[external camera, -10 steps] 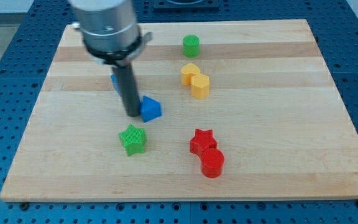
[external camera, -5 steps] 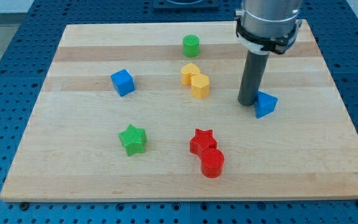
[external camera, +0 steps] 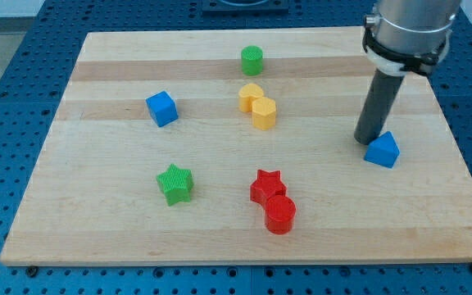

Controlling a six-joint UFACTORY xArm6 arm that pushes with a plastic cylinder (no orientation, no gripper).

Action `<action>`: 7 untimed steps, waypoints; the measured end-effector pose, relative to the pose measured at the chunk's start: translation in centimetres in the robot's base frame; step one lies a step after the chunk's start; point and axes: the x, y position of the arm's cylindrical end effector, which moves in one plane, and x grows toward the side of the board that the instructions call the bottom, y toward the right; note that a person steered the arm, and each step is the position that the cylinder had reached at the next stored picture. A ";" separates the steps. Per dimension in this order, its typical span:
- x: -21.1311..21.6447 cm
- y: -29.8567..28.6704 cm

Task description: Drag the blue triangle towards the bottom right corner

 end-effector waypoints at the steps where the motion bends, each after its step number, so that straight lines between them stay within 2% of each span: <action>1: 1.6 1.3; 4: 8.7 3.1; 5: 8.7 3.1; 7: 2.6 1.8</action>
